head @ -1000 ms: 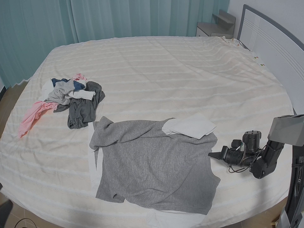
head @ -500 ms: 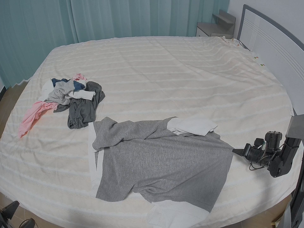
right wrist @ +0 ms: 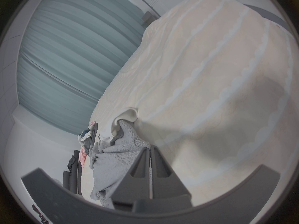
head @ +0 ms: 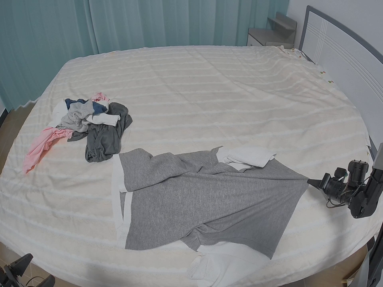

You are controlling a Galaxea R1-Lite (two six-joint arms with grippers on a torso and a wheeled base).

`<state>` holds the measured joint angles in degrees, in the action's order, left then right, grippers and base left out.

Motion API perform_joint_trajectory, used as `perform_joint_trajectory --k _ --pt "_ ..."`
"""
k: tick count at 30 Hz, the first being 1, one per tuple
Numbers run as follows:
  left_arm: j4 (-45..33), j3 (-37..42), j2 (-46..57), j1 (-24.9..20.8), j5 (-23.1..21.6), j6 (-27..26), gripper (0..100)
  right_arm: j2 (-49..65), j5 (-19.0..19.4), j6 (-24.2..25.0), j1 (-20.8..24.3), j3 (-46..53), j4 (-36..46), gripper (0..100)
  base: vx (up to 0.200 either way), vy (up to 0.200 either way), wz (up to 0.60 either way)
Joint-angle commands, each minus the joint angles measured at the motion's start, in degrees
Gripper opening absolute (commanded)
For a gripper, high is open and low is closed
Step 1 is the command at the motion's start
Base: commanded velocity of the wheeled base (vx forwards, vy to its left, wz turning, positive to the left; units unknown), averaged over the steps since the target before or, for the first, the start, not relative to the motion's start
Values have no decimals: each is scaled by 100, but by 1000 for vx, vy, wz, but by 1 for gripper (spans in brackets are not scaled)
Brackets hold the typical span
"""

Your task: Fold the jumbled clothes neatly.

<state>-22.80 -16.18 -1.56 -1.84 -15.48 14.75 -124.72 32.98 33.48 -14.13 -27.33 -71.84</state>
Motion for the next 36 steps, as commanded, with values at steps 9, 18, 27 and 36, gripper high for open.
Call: perform_joint_trajectory --k 9,18,27,36 --pt "372 -43 -231 0 -25 10 100 282 42 1 -433 -18 12 0 0 0 0" --pt "1260 -316 -1734 0 -333 204 100 141 69 1 -116 378 -67 100 0 0 0" --pt "2543 -342 -4159 0 -438 274 100 194 324 151 -2 1257 -1350 100 0 0 0" --pt "3765 -430 -6392 -686 -447 230 100 343 315 581 349 1731 -1429 100 0 0 0"
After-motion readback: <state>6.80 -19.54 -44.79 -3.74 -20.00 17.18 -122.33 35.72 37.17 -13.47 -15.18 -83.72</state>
